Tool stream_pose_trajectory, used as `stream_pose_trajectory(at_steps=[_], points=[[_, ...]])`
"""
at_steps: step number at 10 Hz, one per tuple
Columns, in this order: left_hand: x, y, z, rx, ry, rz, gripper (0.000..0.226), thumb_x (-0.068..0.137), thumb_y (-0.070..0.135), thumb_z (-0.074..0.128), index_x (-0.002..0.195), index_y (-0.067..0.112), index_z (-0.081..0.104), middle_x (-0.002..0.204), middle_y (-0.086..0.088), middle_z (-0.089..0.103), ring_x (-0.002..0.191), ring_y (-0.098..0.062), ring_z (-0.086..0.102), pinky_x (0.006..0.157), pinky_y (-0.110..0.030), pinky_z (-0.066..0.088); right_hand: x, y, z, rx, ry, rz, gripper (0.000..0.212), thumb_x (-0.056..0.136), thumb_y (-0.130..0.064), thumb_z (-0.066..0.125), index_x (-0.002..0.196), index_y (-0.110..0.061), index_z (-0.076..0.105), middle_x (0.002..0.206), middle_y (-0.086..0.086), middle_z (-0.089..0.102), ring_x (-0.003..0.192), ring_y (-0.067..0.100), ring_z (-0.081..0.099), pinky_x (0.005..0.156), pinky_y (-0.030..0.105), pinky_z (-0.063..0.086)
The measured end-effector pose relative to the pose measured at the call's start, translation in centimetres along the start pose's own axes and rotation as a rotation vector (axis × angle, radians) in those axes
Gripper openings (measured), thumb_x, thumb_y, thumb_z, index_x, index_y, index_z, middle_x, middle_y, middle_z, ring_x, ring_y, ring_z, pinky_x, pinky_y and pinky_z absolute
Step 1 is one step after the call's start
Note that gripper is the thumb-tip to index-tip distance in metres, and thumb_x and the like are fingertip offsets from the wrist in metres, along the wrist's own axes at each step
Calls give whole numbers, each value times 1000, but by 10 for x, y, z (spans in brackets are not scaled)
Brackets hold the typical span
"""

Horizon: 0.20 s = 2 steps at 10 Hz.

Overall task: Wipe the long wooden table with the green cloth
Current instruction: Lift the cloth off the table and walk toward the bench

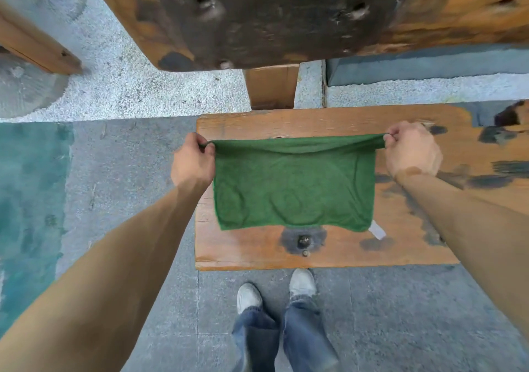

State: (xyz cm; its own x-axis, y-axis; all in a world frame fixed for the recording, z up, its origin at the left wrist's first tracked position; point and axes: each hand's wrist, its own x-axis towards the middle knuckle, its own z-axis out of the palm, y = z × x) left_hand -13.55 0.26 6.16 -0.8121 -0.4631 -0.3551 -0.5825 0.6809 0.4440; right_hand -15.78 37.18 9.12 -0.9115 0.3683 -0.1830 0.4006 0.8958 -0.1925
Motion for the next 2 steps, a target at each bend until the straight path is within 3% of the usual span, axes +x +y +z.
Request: stream_pose_trajectory(at_steps=[2], points=[[22, 1, 19, 28, -17, 18, 20, 105, 29, 47, 119, 17, 53, 115, -13, 69, 104, -36, 62, 88, -44, 52, 18, -3, 21, -8, -5, -19, 23, 101, -19, 53, 116, -18, 70, 119, 16, 61, 108, 39, 60, 85, 44, 47]])
